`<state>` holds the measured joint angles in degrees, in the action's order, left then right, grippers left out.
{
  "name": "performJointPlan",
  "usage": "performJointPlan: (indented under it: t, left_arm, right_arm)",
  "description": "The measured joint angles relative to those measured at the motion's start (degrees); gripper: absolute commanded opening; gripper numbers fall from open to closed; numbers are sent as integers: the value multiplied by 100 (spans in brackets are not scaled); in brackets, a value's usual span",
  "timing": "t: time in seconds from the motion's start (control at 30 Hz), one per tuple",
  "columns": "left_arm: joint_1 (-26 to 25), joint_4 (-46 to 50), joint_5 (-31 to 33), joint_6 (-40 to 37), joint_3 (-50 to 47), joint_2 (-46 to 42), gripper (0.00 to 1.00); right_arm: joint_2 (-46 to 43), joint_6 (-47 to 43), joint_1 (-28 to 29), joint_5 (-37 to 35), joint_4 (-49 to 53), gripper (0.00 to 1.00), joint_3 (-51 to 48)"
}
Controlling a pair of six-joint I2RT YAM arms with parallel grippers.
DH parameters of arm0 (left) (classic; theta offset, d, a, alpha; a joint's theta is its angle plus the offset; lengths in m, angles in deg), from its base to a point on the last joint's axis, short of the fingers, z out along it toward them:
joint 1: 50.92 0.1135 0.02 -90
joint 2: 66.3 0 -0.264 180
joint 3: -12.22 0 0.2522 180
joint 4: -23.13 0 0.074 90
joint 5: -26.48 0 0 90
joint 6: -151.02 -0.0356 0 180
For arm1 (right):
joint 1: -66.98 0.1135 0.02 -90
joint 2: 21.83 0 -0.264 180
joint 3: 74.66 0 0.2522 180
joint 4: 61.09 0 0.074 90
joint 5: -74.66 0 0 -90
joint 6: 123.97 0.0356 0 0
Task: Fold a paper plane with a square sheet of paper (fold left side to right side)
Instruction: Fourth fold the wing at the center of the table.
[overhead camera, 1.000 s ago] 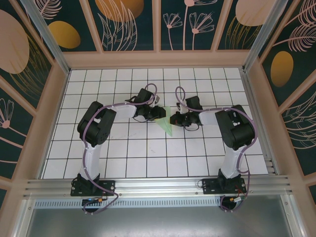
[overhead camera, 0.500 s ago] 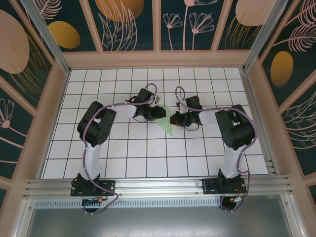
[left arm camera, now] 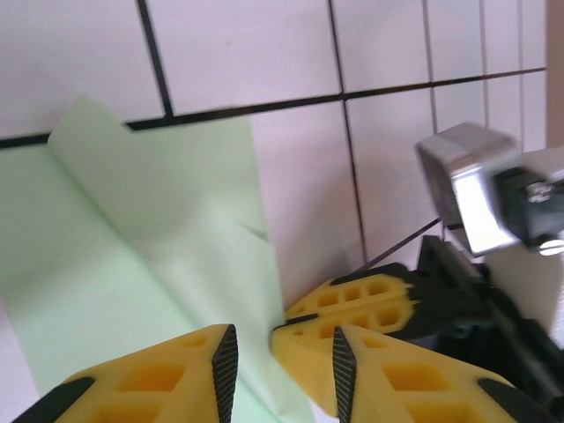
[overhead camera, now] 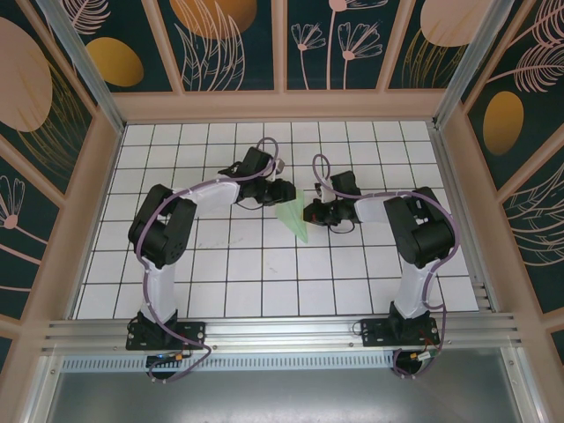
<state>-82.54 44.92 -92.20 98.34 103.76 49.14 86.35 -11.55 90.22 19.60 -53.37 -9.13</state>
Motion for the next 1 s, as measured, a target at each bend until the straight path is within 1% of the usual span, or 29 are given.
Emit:
performJointPlan:
  t: [0.17,0.33,0.57,0.93,1.0]
  left_arm:
    - [0,-11,-179,0,109,68,34]
    - [0,-2,-284,-24,455,450,35]
    - [0,214,-203,-201,855,907,36]
    - [11,297,-85,-284,892,1169,36]
    - [11,295,-83,-284,892,1169,36]
  right_arm:
    - [0,0,0,0,0,0,2]
    - [0,0,0,-2,0,0,2]
    - [-2,0,7,-13,2,0,2]
    - [-4,0,11,-39,13,0,9]
    - [-7,-2,11,-42,31,1,13]
